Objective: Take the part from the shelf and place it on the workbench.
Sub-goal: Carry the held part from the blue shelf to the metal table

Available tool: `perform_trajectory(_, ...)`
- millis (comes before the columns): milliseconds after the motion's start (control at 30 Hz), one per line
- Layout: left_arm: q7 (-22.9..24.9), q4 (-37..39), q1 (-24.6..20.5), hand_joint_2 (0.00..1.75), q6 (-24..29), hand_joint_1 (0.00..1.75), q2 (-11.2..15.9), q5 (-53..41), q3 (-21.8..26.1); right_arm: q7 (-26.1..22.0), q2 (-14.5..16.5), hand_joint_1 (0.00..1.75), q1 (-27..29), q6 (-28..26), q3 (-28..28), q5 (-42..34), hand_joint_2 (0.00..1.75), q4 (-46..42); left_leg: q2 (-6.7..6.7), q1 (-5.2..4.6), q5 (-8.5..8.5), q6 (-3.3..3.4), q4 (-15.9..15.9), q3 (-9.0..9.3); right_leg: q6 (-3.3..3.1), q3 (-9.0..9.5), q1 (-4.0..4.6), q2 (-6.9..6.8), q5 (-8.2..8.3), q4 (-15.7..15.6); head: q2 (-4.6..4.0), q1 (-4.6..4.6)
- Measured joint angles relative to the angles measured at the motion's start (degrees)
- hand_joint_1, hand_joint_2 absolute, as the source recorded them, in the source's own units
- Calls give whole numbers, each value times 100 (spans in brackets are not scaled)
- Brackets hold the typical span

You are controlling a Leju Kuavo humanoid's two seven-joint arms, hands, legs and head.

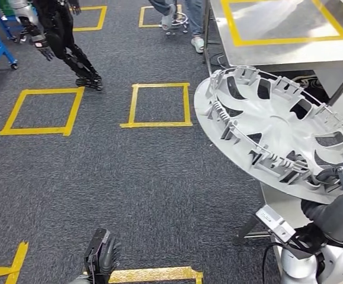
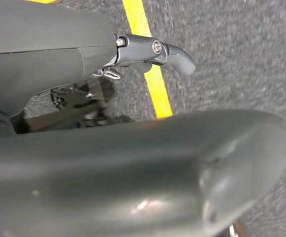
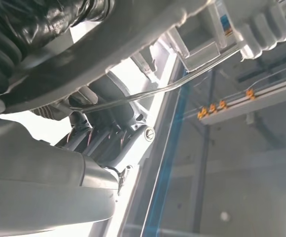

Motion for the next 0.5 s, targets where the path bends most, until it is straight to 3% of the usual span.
perform_trajectory(33, 0, 2, 7, 0, 0, 0, 0, 0, 0, 0, 0, 175, 6, 0, -6, 2, 175, 0, -14, -2, 18, 15, 129, -74, -2, 4, 11, 86, 1, 1, 0, 1)
perform_trajectory(67, 5, 4, 8, 0, -1, 0, 0, 0, 0, 0, 0, 175, 11, 0, -12, 6, 175, 0, -31, -5, 151, 39, 32, -47, -2, 10, 19, 174, 2, 4, -1, 2)
perform_trajectory(100, 21, 4, 6, 0, -5, 0, 1, 5, 1, 0, 0, 175, 15, 0, -17, 13, 175, -3, -80, -9, 377, 72, -284, 83, -1, 22, 22, 262, 2, 6, 0, 2)
perform_trajectory(167, 103, 14, 7, 0, -28, 0, 17, 57, 20, 0, 0, 175, 17, 0, -33, 28, 175, -16, -388, -9, 774, 142, -1039, 399, 14, 21, 12, 415, 8, 17, -1, 8)
perform_trajectory(233, 262, 31, 15, 0, -60, 0, 27, 189, 79, -1, 0, 175, 27, 0, -63, 43, 175, -51, -607, -19, 874, 185, -1416, 549, 69, -37, -26, 552, 37, 26, 0, -4)
perform_trajectory(300, 487, 42, 18, 0, -112, 0, 8, 425, 190, 0, 0, 175, 59, 0, -114, 67, 175, -110, -498, -24, 862, 209, -1521, 576, 154, -104, -57, 685, 78, 13, 1, -19)
perform_trajectory(333, 595, 46, 21, 0, -139, 0, -1, 561, 270, 1, -1, 175, 81, 0, -144, 86, 175, -146, -415, -16, 876, 224, -1580, 595, 185, -147, -52, 643, 65, 30, 1, -17)
perform_trajectory(400, 746, 57, 43, 0, -180, 0, -11, 772, 452, 0, -2, 175, 106, 0, -192, 134, 175, -209, -240, 0, 920, 248, -1685, 638, 233, -321, -18, 329, -135, 333, 1, 18)
perform_trajectory(433, 782, 68, 65, 0, -185, 0, -8, 823, 530, -2, -2, 175, 112, 0, -212, 158, 175, -231, -151, -12, 925, 257, -1698, 650, 250, -479, -7, 117, -306, 648, 1, 35)
perform_trajectory(500, 815, 91, 115, 0, -193, 0, 6, 856, 646, -4, -3, 175, 125, 0, -254, 207, 175, -262, 33, -21, 917, 265, -1696, 653, 294, -814, -18, -84, -608, 1363, 0, 50)
